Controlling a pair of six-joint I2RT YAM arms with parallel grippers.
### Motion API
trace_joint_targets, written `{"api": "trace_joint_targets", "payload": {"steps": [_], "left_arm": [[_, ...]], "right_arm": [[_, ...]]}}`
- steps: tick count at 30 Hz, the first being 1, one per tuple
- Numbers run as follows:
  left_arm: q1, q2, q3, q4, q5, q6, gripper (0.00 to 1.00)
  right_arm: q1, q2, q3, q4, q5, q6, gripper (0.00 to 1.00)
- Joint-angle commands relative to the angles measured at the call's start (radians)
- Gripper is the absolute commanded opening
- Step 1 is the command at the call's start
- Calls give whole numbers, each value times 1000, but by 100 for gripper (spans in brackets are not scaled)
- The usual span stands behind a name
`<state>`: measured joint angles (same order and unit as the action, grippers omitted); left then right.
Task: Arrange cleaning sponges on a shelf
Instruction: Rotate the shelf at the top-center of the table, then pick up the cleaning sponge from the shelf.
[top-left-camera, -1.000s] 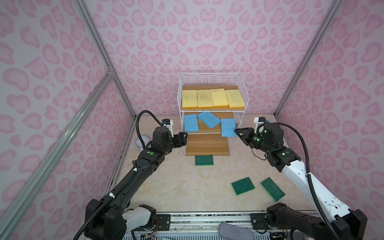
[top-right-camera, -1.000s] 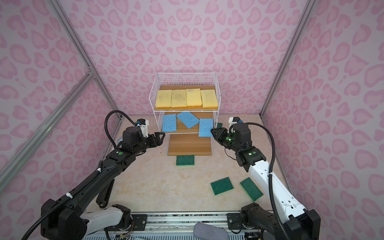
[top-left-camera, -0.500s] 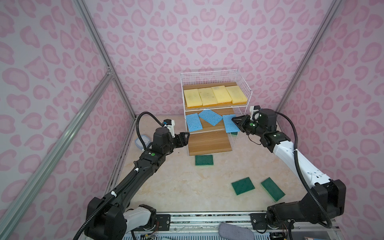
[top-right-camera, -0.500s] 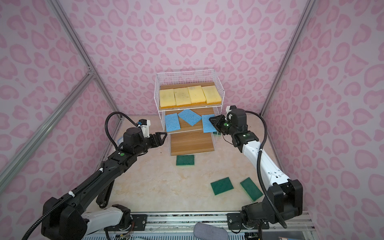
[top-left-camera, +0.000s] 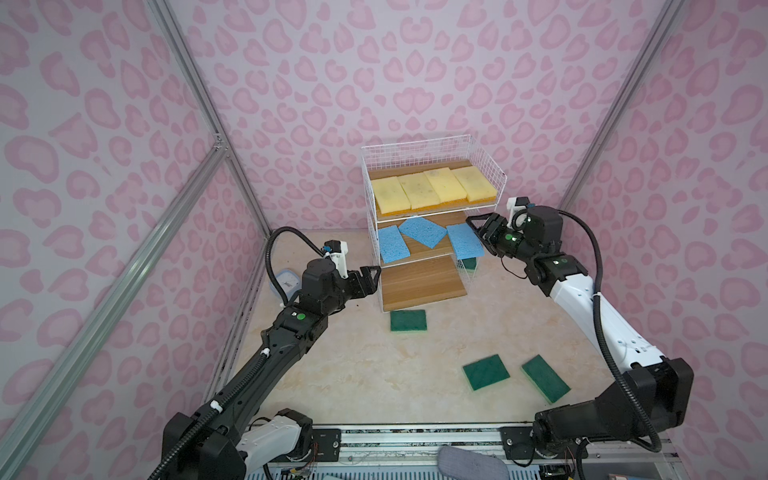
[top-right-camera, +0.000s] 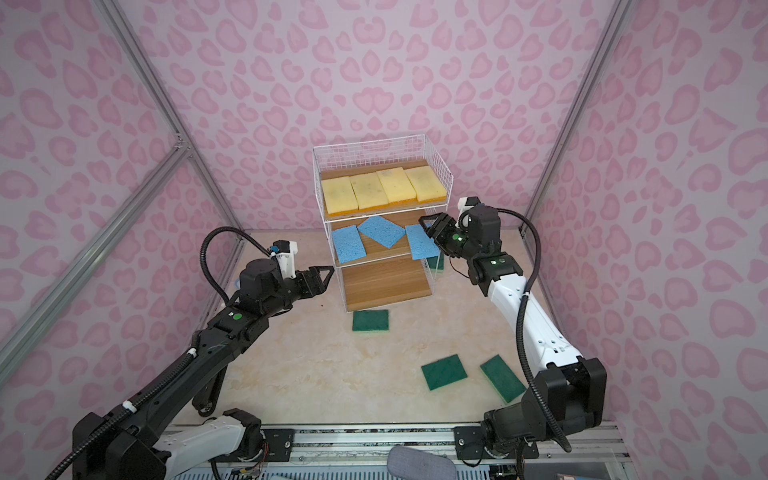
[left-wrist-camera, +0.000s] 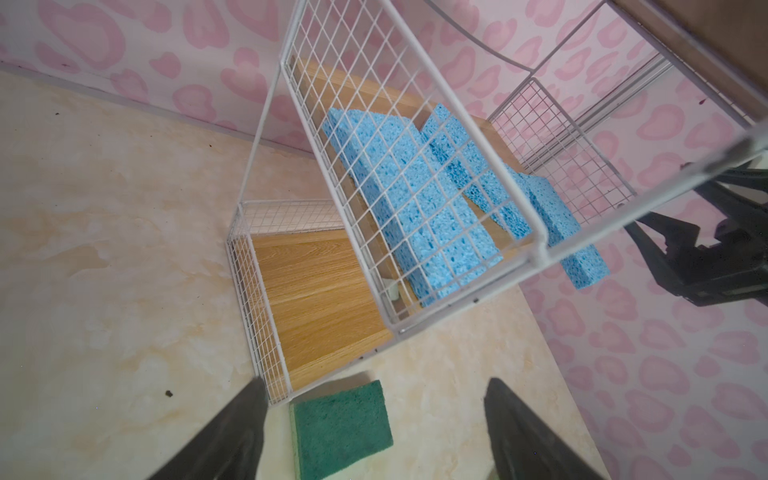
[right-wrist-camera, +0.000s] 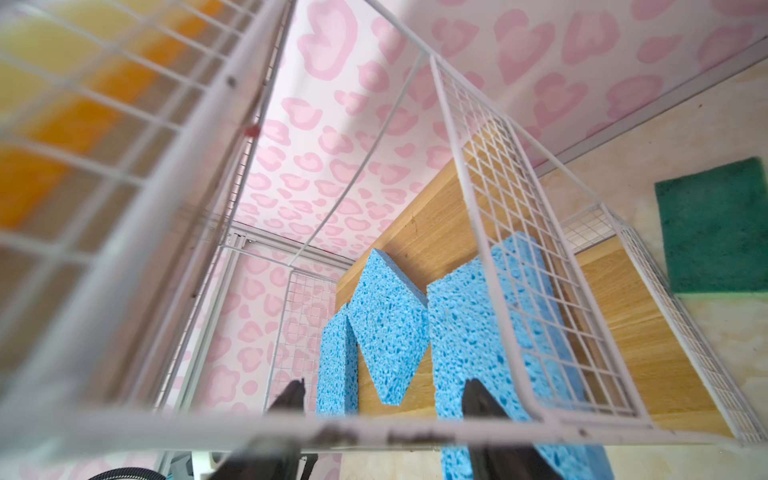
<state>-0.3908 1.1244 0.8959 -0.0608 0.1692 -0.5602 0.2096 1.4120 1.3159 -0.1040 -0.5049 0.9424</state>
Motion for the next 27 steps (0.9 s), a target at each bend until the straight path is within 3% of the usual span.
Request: {"api": "trace_joint_targets", "payload": {"steps": [1,7,13,19,27], "left_arm": [[0,-26,-6,-48,-18,-7,84],[0,-65,-3,-111,-12,-10,85],[-1,-94,7,-155,1,-11,85],[0,-118,-2,-189,0,-11,86],[0,-153,-37,-205,-15,-15,86]], "right_arm": [[9,-54,-43,13,11,12,63],[15,-212,-174,-22,47,52,65],[15,-287,-311,10,62,125,75],[24,-224,-370,181,27,223,70],[36,-119,-315,240,41,244,68]]}}
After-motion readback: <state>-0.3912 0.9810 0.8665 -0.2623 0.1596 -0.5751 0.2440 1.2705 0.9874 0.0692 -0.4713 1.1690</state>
